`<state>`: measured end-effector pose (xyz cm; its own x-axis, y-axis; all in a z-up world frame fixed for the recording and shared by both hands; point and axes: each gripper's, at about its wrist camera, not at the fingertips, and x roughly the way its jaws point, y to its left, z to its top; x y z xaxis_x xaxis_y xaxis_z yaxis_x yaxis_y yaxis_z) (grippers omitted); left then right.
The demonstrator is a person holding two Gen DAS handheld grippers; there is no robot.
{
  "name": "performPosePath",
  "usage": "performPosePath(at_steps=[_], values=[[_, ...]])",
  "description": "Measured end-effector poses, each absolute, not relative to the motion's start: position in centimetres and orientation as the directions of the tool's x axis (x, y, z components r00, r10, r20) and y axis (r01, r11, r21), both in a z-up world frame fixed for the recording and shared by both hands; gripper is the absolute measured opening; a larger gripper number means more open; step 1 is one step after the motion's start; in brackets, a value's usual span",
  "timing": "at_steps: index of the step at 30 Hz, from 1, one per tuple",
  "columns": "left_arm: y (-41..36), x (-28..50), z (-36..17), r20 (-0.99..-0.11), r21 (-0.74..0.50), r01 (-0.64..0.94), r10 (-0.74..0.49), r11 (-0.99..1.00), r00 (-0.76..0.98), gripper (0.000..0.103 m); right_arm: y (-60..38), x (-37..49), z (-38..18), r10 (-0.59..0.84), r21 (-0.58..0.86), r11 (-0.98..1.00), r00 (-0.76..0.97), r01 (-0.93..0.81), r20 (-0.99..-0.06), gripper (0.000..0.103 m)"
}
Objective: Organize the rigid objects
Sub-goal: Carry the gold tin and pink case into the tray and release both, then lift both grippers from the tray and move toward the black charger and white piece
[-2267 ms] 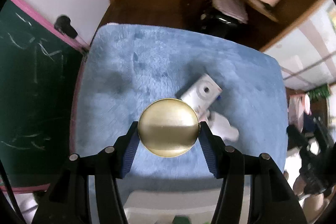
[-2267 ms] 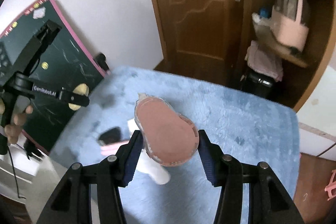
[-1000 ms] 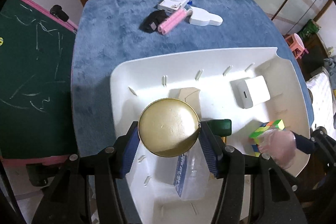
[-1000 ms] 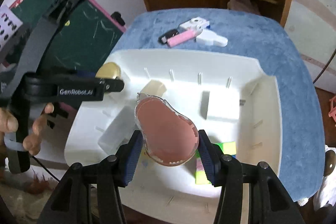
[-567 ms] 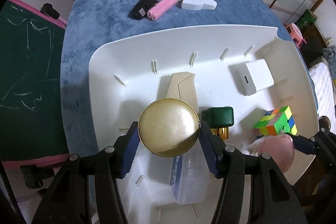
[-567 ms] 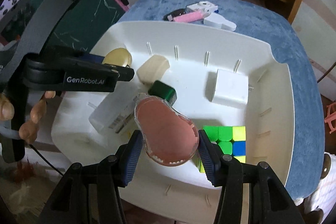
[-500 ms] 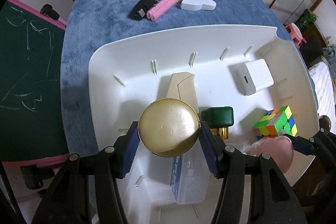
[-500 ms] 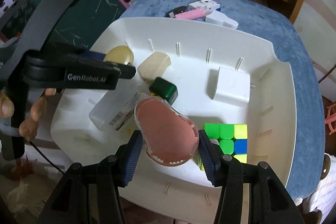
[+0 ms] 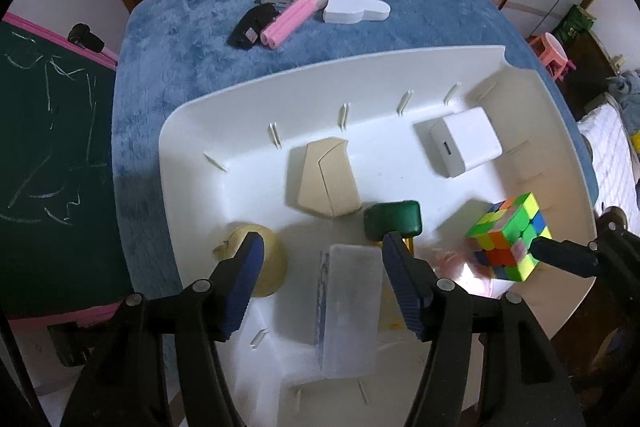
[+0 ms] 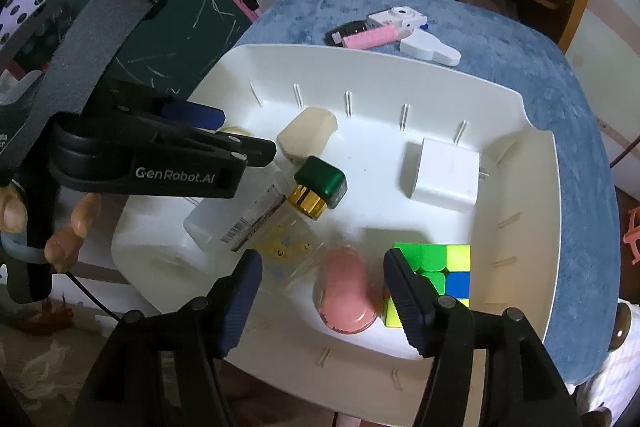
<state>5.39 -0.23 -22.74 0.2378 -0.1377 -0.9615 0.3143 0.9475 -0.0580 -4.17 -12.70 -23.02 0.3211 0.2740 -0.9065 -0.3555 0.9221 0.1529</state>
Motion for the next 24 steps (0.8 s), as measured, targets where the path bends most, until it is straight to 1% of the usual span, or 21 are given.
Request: performPosePath(at_steps=[9,24], values=[[0.4,6.1,-21.1,-0.950,-0.085,0.286,-0.164,0.955,0.264,0.066,-13.3,-3.5,-22.3,0.301,0.189,0.925,0.330,-0.331,-0.895,0.064],[2.3,8.3,-19.7,-0.937,-0.103,0.221,-0.169,0.970,0.306,0.066,-14.1,-1.8,-21.6,0.339,0.235,0.919,0.330,-0.315,-0.881,0.064]])
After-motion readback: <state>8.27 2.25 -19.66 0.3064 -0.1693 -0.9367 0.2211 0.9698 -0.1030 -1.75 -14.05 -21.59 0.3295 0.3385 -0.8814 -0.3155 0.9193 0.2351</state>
